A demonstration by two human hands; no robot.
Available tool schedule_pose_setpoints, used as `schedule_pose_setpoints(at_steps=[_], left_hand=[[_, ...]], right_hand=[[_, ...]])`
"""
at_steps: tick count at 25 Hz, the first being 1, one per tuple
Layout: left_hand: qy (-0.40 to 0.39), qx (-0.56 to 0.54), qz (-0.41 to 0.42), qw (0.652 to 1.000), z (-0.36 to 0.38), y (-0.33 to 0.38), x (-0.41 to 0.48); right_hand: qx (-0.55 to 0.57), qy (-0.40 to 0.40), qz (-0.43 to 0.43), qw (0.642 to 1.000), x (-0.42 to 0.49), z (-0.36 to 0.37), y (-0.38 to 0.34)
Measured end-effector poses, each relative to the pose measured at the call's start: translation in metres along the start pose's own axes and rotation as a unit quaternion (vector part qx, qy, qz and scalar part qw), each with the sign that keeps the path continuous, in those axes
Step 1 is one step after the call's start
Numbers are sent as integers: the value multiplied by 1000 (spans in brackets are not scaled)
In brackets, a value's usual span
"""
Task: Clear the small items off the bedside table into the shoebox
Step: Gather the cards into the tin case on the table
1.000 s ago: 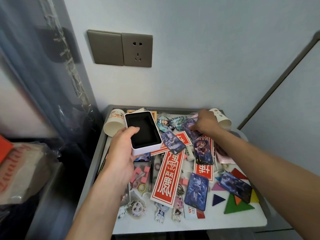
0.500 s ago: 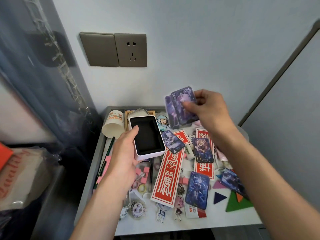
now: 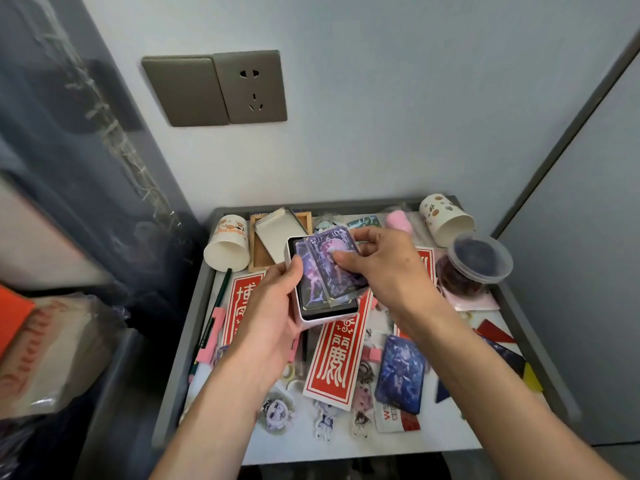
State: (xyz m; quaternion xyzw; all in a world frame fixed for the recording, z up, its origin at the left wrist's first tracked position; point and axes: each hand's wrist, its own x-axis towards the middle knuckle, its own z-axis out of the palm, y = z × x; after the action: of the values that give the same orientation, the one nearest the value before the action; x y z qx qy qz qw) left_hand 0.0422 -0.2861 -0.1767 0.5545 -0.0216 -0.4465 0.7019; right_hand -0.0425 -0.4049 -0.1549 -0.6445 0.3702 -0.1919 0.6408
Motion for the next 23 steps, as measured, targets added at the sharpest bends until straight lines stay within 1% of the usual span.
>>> schedule_pose_setpoints(at_steps=[2, 6, 10, 16, 21, 23], left_hand=[[-4, -9, 3, 1000, 3, 1, -1], [-7, -10, 4, 1000, 4, -4, -2], [-14, -30, 22, 999, 4, -9, 1], [-11, -44, 28, 999, 3, -12, 6], [-4, -37, 31, 999, 0, -12, 6], [2, -39, 34, 999, 2, -12, 5]], right_hand=[[10, 4, 1, 1000, 2, 0, 1], [-85, 34, -43, 995, 1, 6, 10], [-104, 81, -62, 989, 1, 14, 16], [-156, 74, -114, 978, -5, 26, 19], [-214, 88, -159, 960, -7, 25, 19], [-246, 89, -187, 947, -10, 25, 19]])
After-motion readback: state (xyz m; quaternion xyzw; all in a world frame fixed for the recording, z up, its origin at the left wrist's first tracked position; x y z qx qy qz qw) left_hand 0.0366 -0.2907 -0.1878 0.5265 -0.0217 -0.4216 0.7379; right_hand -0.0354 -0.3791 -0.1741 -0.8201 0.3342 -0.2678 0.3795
